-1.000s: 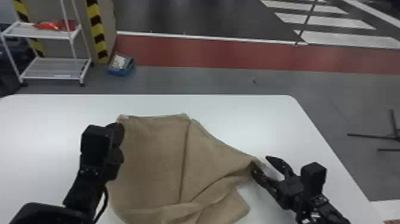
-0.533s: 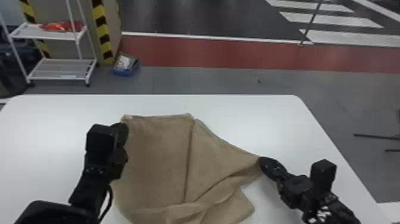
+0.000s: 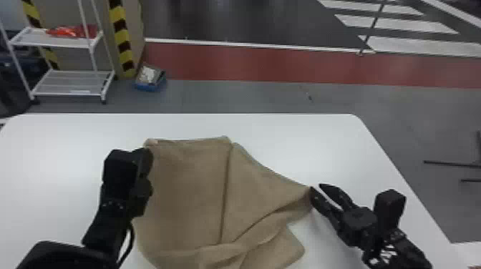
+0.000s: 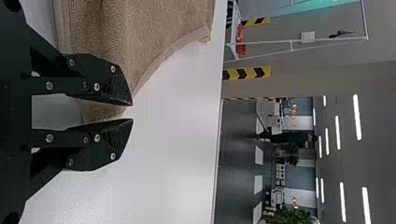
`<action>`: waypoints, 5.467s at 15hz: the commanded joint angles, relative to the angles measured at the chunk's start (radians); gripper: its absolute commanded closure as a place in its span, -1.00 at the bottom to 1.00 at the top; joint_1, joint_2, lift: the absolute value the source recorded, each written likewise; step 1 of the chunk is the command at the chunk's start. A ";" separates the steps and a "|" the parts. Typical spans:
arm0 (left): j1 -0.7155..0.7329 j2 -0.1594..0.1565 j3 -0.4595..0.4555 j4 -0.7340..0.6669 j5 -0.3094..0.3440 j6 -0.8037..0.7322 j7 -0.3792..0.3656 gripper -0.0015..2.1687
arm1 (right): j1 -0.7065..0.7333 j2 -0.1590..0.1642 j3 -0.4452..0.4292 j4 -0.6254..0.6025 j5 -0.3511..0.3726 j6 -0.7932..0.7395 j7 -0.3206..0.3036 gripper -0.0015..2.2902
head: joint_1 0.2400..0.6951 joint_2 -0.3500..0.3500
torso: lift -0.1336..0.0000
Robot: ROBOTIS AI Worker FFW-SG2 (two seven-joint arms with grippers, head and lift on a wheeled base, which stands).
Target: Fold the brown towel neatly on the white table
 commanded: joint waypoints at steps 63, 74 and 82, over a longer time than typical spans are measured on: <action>-0.199 0.071 0.283 -0.295 0.265 0.276 0.146 0.07 | -0.419 -0.065 -0.178 -0.233 0.067 0.582 0.107 0.14 | -0.20 -0.07 | -0.78; 0.334 -0.015 0.189 -0.559 0.205 0.304 0.331 0.07 | 0.040 -0.062 -0.394 -0.382 -0.086 0.426 0.298 0.14 | 1.00 -0.22 | -0.78; 0.319 -0.012 0.088 -0.662 0.133 0.577 0.381 0.07 | 0.129 -0.036 -0.471 -0.405 -0.114 0.423 0.321 0.14 | 1.00 -0.45 | -0.78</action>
